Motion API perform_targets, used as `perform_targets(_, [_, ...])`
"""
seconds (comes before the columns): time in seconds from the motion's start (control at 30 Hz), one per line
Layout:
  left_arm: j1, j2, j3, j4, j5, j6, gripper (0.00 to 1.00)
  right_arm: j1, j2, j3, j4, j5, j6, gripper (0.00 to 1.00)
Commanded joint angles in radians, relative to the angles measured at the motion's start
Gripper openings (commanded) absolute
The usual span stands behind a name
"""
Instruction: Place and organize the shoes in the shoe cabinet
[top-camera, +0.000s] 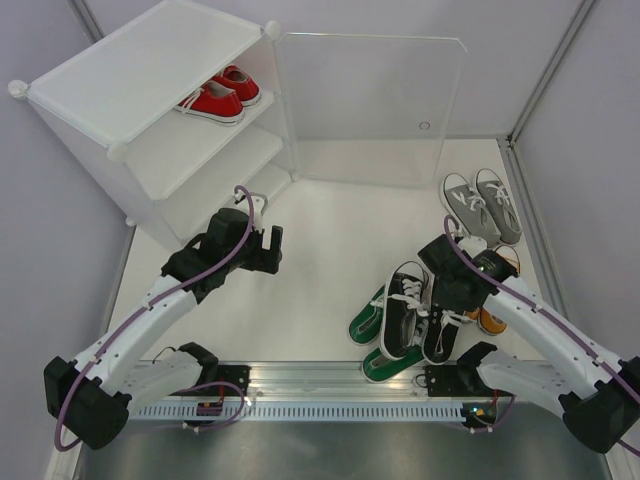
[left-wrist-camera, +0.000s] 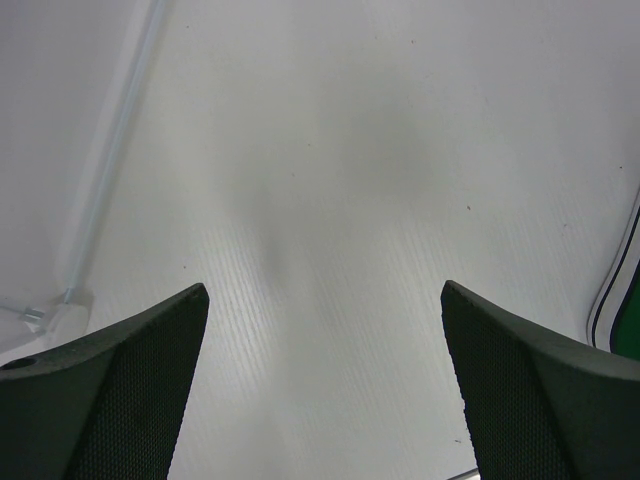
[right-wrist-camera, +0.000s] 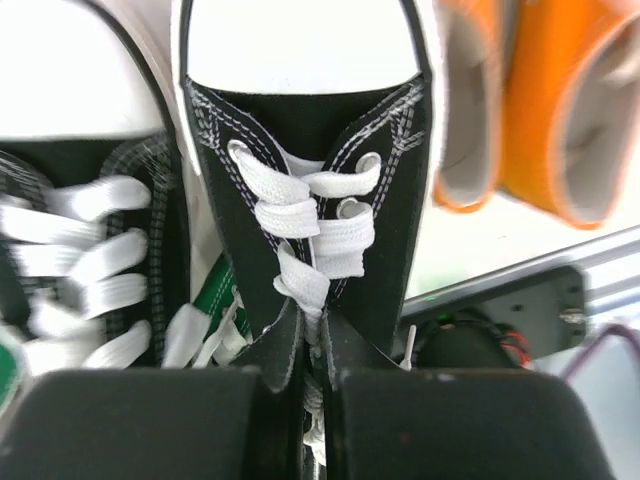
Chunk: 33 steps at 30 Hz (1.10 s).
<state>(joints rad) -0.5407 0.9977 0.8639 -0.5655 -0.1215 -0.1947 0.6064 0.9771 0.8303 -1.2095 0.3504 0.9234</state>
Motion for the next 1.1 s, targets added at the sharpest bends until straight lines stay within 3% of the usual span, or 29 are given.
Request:
perform_targets(0.0, [0.001,-0.010,-0.002,0.039,-0.012,0.032,1.00,0.000,0.018,0.180,-0.094,0.189,-0.037,0.01])
perform_targets(0.2, [0.002,-0.013,-0.002,0.041,-0.026,0.031,1.00,0.001,0.147,0.438,-0.099,0.231,-0.224,0.01])
perform_targets(0.37, [0.002,-0.008,-0.005,0.039,-0.047,0.020,1.00,0.003,0.303,0.668,0.043,0.112,-0.406,0.00])
perform_targets(0.6, [0.001,-0.013,-0.008,0.039,-0.121,-0.006,1.00,0.095,0.576,0.777,0.304,-0.103,-0.535,0.00])
perform_targets(0.97, [0.004,-0.018,-0.009,0.039,-0.176,-0.028,1.00,0.199,1.044,0.909,0.623,-0.240,-0.607,0.01])
perform_targets(1.07, [0.004,-0.010,-0.005,0.038,-0.187,-0.038,1.00,0.205,1.117,0.951,0.639,-0.234,-0.600,0.15])
